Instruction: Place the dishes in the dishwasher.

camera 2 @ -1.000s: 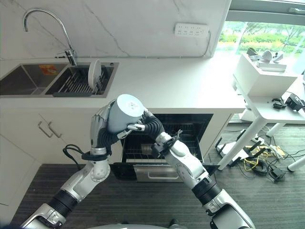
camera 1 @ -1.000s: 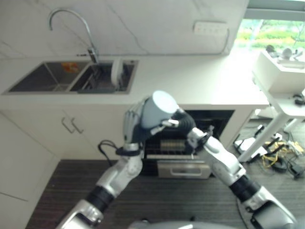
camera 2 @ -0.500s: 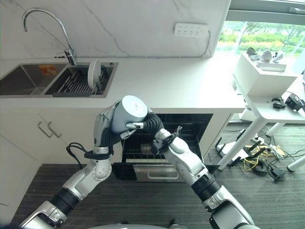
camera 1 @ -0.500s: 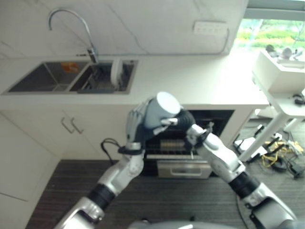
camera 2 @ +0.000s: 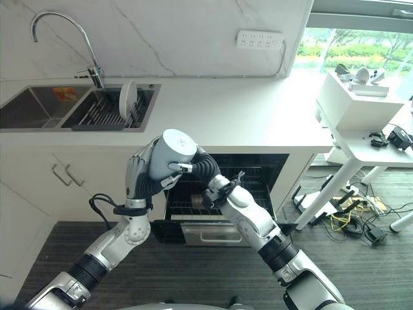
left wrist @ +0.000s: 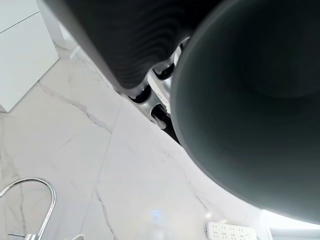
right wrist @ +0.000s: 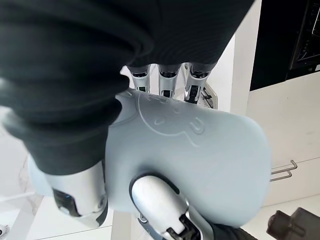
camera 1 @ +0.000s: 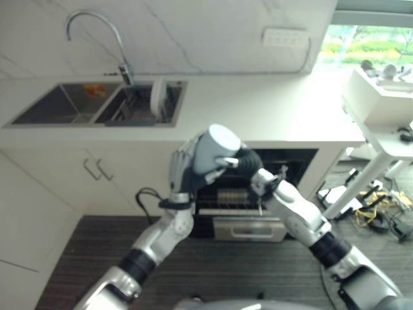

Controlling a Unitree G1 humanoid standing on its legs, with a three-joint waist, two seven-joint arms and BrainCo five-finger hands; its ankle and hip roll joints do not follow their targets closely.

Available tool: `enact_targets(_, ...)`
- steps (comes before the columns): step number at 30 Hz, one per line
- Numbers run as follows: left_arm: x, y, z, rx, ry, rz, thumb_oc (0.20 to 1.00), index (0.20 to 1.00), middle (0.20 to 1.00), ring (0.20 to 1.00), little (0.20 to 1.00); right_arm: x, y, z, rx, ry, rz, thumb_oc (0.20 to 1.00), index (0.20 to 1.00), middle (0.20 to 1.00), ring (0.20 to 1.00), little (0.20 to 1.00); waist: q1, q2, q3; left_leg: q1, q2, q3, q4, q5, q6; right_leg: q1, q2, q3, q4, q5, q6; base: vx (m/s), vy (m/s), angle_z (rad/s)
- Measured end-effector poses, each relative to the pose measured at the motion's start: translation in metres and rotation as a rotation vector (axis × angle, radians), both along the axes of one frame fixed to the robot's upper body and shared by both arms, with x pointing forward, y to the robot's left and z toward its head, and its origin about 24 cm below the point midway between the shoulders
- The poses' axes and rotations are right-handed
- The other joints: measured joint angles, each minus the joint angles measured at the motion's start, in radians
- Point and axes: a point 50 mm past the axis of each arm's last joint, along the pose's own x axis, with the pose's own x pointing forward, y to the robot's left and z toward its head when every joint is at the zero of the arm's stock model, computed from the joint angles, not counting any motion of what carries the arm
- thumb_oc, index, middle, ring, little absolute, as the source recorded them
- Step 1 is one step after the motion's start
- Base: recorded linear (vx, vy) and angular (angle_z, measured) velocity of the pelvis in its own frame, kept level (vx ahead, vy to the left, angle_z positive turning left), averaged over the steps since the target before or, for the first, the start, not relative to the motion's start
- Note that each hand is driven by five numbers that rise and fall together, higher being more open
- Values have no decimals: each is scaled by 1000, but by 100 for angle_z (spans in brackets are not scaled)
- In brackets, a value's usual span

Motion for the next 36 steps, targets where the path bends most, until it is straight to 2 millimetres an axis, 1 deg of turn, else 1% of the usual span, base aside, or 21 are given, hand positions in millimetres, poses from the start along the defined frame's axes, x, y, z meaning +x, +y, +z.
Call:
enact_targets(7, 0, -2, -1, -30, 21, -4, 200, 200, 200, 200, 200, 0, 1, -1, -1, 4, -14, 200, 200, 200, 200, 200, 0, 0, 0, -1, 0, -1, 0, 0, 0, 0, 0, -1, 0, 0, 0, 0, 0, 0)
enact_targets(8, 0, -2, -1, -30, 21, -4, 325, 325, 325, 325, 325, 0, 1, -1, -1, 4, -15, 200, 200, 200, 200, 200, 0, 0, 0, -1, 0, -1, 0, 0, 0, 0, 0, -1, 0, 0, 0, 0, 0, 0)
enact_targets(9, 0, -2, -1, -30, 21, -4, 1000, 1000, 1000, 1000, 1000, 0, 1, -1, 1, 4, -16, 200, 200, 200, 200, 200, 0, 1, 0, -1, 0, -1, 0, 0, 0, 0, 0, -1, 0, 0, 0, 0, 0, 0)
enact_targets(13, -1, -6, -3, -30, 32, -28, 1000, 1000, 1000, 1000, 1000, 0, 1, -1, 46, 31, -36, 200, 200, 200, 200, 200, 1, 1, 0, -1, -1, -1, 0, 0, 0, 0, 0, -1, 0, 0, 0, 0, 0, 0)
enact_targets(16, -2, -10, -3, -37, 33, -43, 1000, 1000, 1000, 1000, 1000, 2, 2, -1, 114, 40, -87, 200, 200, 200, 200, 200, 0, 9, 0, -1, 0, -1, 0, 0, 0, 0, 0, -1, 0, 0, 0, 1, 10, 0)
enact_targets(19, 0, -13, 0, -51, 27, -45, 1000, 1000, 1000, 1000, 1000, 1, 4, 2, 232, 54, -154, 200, 200, 200, 200, 200, -1, 20, -1, -2, 0, -2, 0, 0, 0, 0, -3, -3, 5, 0, 0, 0, 0, 0)
enact_targets(21, 0, -16, -1, -68, 40, -54, 1000, 1000, 1000, 1000, 1000, 3, 0, 7, 283, 30, -206, 200, 200, 200, 200, 200, -2, 26, 0, -4, 0, -4, 0, 0, 0, 0, -4, -5, 5, 0, 0, 2, 21, 4)
enact_targets(24, -3, -22, -8, -47, 77, -80, 1000, 1000, 1000, 1000, 1000, 8, -14, 18, 360, -20, -304, 200, 200, 200, 200, 200, -3, 36, 0, -6, 0, -7, 0, 0, 0, 0, -4, -10, 5, -2, 0, 4, 16, 4)
enact_targets(26, -5, -19, -16, -37, 109, -66, 1000, 1000, 1000, 1000, 1000, 11, -29, 24, 406, -56, -382, 200, 200, 200, 200, 200, -5, 39, 0, -7, 1, -10, 0, 0, 1, 1, -4, -14, 5, -3, 0, 16, 5, 4)
enact_targets(29, -5, -16, -21, -26, 144, -56, 1000, 1000, 1000, 1000, 1000, 14, -44, 29, 434, -98, -453, 200, 200, 200, 200, 200, -6, 39, 0, -7, 2, -12, 0, 0, 0, 3, -3, -18, 5, -5, 0, 23, -2, 2)
enact_targets(31, -5, -14, -25, -36, 200, -56, 1000, 1000, 1000, 1000, 1000, 14, -52, 31, 448, -115, -487, 200, 200, 200, 200, 200, -8, 39, 0, -7, 3, -12, 0, 0, 0, 3, -1, -18, 5, -5, 0, 36, 1, 1)
enact_targets(32, -6, -14, -27, -33, 220, -58, 1000, 1000, 1000, 1000, 1000, 14, -56, 29, 452, -115, -503, 200, 200, 200, 200, 200, -8, 39, 0, -7, 3, -11, 0, 0, 0, 3, 0, -18, 5, -5, 1, 0, 0, 0)
enact_targets(34, -12, -9, -38, -50, 283, -38, 1000, 1000, 1000, 1000, 1000, 9, -72, 16, 453, -88, -569, 200, 200, 200, 200, 200, -11, 40, 0, -8, 4, -10, 0, 0, 0, 2, 0, -18, 5, -8, 1, 0, 0, 0)
enact_targets(36, -14, -6, -42, -49, 303, -24, 1000, 1000, 1000, 1000, 1000, 5, -79, 6, 460, -54, -595, 200, 200, 200, 200, 200, -17, 40, 0, -8, 5, -9, 0, 0, 0, 1, 0, -18, 5, -9, 1, 0, 0, 0)
